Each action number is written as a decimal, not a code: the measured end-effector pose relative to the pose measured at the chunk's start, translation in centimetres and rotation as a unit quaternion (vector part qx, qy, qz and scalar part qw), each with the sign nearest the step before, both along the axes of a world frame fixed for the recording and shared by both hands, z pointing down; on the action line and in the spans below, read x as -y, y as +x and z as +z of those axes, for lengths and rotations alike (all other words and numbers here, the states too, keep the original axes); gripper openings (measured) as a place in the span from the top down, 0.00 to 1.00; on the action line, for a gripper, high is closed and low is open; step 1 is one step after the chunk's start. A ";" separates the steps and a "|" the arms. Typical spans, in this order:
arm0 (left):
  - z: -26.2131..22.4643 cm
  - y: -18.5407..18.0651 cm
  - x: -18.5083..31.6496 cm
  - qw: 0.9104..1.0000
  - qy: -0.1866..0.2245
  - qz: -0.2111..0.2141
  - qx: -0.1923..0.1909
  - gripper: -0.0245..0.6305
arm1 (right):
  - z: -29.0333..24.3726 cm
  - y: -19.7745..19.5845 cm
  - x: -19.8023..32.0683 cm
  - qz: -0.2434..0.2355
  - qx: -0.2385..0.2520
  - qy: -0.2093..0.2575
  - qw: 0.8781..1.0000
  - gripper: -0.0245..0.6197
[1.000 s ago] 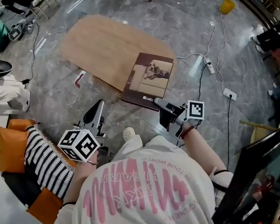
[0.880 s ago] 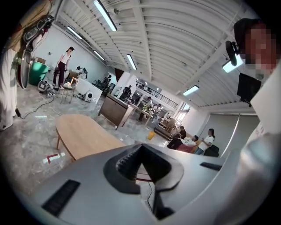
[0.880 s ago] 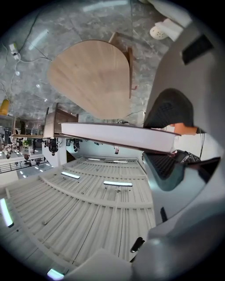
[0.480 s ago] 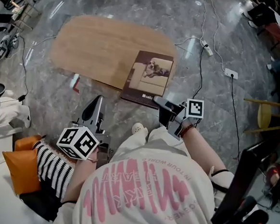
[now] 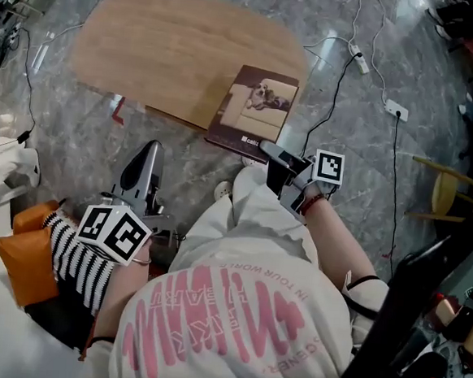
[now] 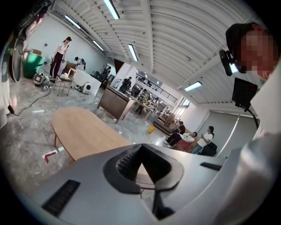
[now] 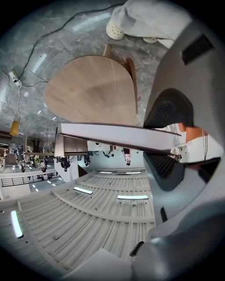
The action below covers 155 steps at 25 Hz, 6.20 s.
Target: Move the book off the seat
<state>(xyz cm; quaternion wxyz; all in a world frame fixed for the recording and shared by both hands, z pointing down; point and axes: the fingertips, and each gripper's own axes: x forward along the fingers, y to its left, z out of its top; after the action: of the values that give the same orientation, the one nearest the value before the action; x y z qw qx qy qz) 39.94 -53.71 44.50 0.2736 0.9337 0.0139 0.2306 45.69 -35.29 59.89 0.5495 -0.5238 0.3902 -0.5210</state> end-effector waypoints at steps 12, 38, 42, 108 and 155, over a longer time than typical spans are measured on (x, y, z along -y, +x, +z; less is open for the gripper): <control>2.5 -0.4 -0.1 0.997 0.002 -0.061 0.054 0.95 | 6.8 2.8 -0.3 -0.076 0.021 -0.042 0.996 0.68; 6.0 3.7 -2.8 0.987 0.003 -0.122 0.102 0.95 | 16.2 4.7 -3.4 -0.187 0.046 -0.145 0.971 0.71; 6.5 4.0 -2.8 0.986 0.002 -0.122 0.111 0.95 | 17.7 4.7 -3.8 -0.185 0.024 -0.157 0.970 0.71; 2.2 -0.6 0.9 0.990 0.006 -0.136 0.034 0.95 | 9.7 12.3 0.1 -0.086 -0.061 -0.157 0.982 0.53; -8.0 -5.8 1.6 0.993 0.042 -0.077 -0.084 0.95 | -24.7 0.5 11.4 -0.147 -0.299 0.127 0.934 0.95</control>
<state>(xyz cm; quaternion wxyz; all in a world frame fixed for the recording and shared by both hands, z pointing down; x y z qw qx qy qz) 34.16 -55.29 36.48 0.2488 0.9587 -0.0452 0.1304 46.24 -46.69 35.21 0.3865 -0.5182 0.6718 -0.3616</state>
